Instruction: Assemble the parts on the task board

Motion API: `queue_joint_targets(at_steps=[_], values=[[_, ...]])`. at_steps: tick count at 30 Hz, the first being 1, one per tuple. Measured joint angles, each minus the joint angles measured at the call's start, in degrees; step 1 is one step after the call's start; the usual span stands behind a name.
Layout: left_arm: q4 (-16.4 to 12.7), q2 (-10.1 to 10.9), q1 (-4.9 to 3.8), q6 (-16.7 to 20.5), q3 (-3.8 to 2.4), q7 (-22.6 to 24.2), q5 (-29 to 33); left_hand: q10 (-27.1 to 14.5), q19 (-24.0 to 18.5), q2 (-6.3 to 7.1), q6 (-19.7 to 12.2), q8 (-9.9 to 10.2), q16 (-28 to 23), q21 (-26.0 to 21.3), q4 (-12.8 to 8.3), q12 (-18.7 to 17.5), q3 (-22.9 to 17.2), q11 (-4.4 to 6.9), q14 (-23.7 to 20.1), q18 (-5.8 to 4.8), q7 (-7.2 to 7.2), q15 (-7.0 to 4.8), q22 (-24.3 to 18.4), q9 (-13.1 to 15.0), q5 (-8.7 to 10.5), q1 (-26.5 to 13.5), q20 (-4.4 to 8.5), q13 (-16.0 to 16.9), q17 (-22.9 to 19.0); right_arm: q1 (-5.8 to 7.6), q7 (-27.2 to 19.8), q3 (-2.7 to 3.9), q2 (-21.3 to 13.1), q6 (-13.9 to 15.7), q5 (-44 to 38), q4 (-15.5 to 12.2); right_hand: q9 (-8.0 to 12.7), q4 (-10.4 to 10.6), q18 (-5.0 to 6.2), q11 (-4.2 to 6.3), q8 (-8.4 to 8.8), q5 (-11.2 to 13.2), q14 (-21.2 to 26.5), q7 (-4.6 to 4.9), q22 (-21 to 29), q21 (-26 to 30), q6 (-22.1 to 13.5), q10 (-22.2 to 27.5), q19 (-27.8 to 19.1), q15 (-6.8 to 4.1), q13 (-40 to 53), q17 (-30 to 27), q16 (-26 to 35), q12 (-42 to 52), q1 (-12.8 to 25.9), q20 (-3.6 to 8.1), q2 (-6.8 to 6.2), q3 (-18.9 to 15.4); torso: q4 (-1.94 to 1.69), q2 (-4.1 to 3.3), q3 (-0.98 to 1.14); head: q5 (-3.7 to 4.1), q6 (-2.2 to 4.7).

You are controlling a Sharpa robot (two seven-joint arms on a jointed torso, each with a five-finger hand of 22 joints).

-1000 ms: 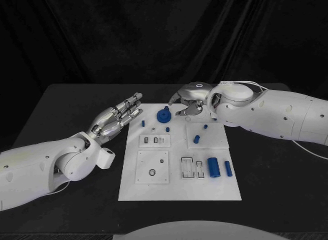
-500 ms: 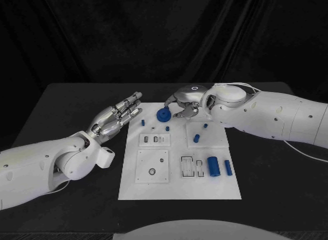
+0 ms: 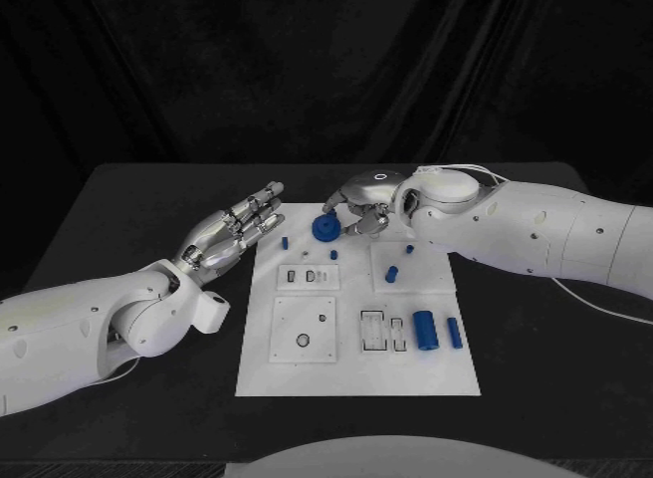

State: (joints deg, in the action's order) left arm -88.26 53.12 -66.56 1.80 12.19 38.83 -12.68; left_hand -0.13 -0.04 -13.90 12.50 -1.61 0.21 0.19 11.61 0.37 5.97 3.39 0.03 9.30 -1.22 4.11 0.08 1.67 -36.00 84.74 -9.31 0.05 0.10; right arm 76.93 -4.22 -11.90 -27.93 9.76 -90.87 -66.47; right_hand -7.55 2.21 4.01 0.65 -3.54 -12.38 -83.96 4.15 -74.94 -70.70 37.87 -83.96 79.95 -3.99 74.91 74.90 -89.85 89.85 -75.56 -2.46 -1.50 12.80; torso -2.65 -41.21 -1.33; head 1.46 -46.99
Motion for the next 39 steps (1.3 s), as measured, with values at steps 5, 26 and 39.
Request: queue_joint_targets(at_steps=[5, 26, 39], values=[[0.0, 0.0, 0.00, -0.1, 0.00, 0.0, 0.0, 0.0, 0.2, 0.00, 0.0, 0.0, 0.0, 0.0, -0.2, 0.0, -0.2, 0.00, 0.0, 0.00, 0.00, 0.00, 0.0, 0.0, 0.00, 0.0, -0.21, 0.0, 0.0, -0.11, 0.0, 0.00, 0.1, -0.5, 0.0, 0.2, -0.7, 0.0, -0.01, 0.08, -1.06, -0.4, 0.0, -0.10, 0.0, 0.6, 4.8, -0.1, -0.2, 0.00, 0.0, 0.0, 0.3, 0.0, -0.2, 0.21, 0.23, 0.0, 0.01, 0.01, 0.01, -0.03, -0.09], [0.1, -0.1, 0.00, -0.3, 0.00, 0.0, 0.0, 0.0, 0.2, -0.04, 0.0, 0.0, 0.0, 0.0, -0.2, 0.0, -0.3, -0.03, 0.0, 0.00, 0.00, -0.01, 0.0, 0.0, 0.00, 0.0, -0.21, 0.0, 0.0, -0.19, 0.2, 0.01, -0.9, -1.1, 0.0, 0.5, -2.3, 0.3, 0.00, -0.15, -4.28, -0.7, 0.0, 1.08, 0.0, 1.0, 13.4, 0.1, -0.2, 0.00, 0.0, 0.0, 0.3, 0.0, -0.2, 0.21, 0.22, 0.3, 0.14, 0.06, 0.01, -0.22, -0.20], [0.0, 0.6, 0.01, -0.3, 0.00, 0.0, 0.0, 0.2, 0.2, -0.23, 0.0, 0.0, 0.0, 0.0, -0.3, 0.0, -0.6, -0.15, 0.0, 0.00, 0.00, -0.01, 0.0, 0.0, 0.00, 0.2, -0.21, 0.0, 0.0, 1.84, 0.1, -0.04, -9.7, 2.4, 0.0, -6.3, -2.4, 0.7, -0.01, -0.14, -3.65, -0.3, 0.0, 1.11, 0.0, 1.5, 12.2, 0.1, -0.4, 0.00, 0.0, 0.0, 0.8, 0.0, 0.2, -0.01, 0.26, 0.0, 0.14, 0.08, 0.04, -0.56, -0.05]])
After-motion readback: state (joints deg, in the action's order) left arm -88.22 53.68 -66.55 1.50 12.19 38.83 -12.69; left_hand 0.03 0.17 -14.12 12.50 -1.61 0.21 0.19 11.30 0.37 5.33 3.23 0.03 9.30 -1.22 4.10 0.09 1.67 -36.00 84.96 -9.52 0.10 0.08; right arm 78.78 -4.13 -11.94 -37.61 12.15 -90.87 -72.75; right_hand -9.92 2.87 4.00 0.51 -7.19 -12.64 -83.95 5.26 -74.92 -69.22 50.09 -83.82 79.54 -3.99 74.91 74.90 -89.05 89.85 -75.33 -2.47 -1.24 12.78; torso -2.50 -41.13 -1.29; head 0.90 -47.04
